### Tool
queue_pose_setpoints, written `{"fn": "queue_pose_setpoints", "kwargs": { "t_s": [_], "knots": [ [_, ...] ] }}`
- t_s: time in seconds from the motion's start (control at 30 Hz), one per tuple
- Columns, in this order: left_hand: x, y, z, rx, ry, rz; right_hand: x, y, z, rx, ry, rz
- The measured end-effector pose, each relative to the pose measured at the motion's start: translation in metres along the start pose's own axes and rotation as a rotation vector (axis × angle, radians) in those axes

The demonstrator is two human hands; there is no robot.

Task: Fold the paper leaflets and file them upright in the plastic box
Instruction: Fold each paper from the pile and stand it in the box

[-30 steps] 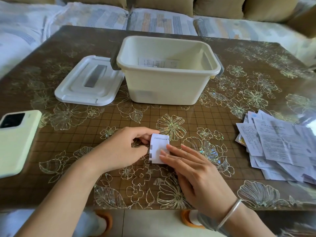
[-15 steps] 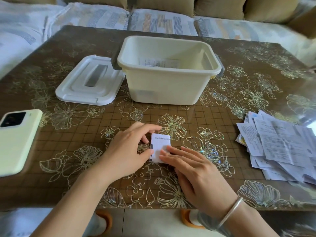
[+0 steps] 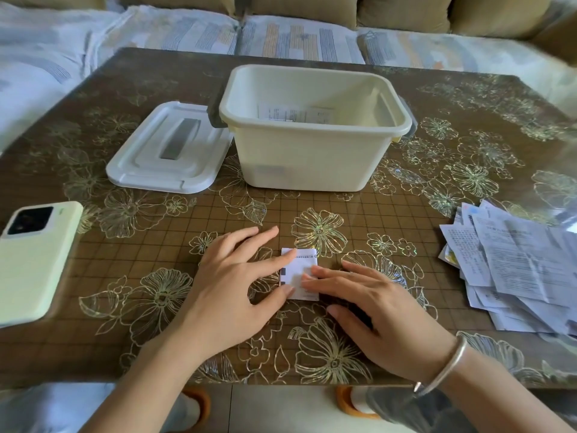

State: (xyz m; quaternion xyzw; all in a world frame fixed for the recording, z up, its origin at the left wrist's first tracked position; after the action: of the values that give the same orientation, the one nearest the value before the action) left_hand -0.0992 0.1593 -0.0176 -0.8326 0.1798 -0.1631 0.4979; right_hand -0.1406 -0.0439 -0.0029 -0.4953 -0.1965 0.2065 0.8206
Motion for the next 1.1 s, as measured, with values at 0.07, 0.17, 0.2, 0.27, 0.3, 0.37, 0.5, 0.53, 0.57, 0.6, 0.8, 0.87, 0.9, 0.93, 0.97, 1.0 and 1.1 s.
{"fn": "queue_pose_setpoints", "kwargs": {
  "t_s": [0.07,0.17,0.2,0.27,0.3,0.37,0.5,0.53,0.57,0.6,0.8,0.87,0.9,0.93,0.97,1.0,1.1],
  "knots": [
    [-0.001,0.001,0.000,0.006,0.002,-0.019,-0.002,0.003,0.001,-0.008,-0.007,0.001],
    [-0.001,0.002,0.000,0.021,0.008,-0.029,-0.005,0.007,0.001,0.004,-0.014,-0.012],
    [-0.001,0.002,0.000,0.026,0.010,-0.029,-0.006,0.008,0.002,0.005,-0.020,-0.014],
    [-0.001,0.002,0.000,0.028,0.011,-0.020,-0.006,0.007,0.002,0.007,-0.030,-0.017],
    [-0.001,0.002,0.000,0.029,0.009,-0.013,-0.006,0.006,0.001,-0.006,-0.031,-0.020],
    [-0.001,0.001,-0.001,0.039,0.010,-0.009,-0.002,0.000,-0.005,-0.081,-0.021,-0.025],
    [-0.001,0.000,-0.001,0.051,0.005,0.013,0.011,-0.012,-0.021,-0.160,0.020,-0.025],
    [-0.001,0.000,0.000,0.049,0.004,0.015,0.013,-0.012,-0.023,-0.174,0.021,-0.023],
    [-0.001,0.000,0.000,0.045,0.003,0.018,0.013,-0.011,-0.023,-0.186,0.026,-0.018],
    [-0.001,0.000,0.000,0.042,0.002,0.019,0.013,-0.010,-0.023,-0.185,0.036,-0.012],
    [-0.002,0.000,-0.001,0.047,0.003,0.010,-0.006,-0.005,0.000,-0.121,-0.023,-0.021],
    [-0.002,0.001,-0.001,0.037,-0.004,0.011,-0.018,-0.002,0.008,-0.091,-0.059,-0.010],
    [-0.002,0.001,-0.001,0.035,-0.005,0.009,-0.022,-0.002,0.010,-0.076,-0.065,-0.012],
    [-0.003,0.001,-0.001,0.034,-0.006,0.006,-0.024,-0.003,0.010,-0.053,-0.054,-0.020],
    [-0.003,0.001,-0.002,0.033,-0.006,0.004,-0.023,-0.005,0.010,-0.013,-0.023,-0.041],
    [-0.002,0.001,-0.002,0.030,-0.007,0.004,-0.019,-0.007,0.009,0.044,0.034,-0.084],
    [-0.002,0.001,-0.002,0.031,-0.010,0.004,-0.002,-0.013,0.007,0.193,0.310,-0.250]
  ]
}}
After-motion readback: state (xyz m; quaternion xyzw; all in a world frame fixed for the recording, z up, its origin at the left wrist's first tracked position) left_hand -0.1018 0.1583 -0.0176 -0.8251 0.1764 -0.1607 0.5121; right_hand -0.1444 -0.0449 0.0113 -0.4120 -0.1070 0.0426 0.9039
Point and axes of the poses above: each hand's wrist, its own x-axis towards the middle knuckle, its own y-axis out of the palm, z = x × y, the point moved 3 cm from there along x, towards the middle knuckle, and after that the axes turned 5 degrees about z, right-handed, at the moved point
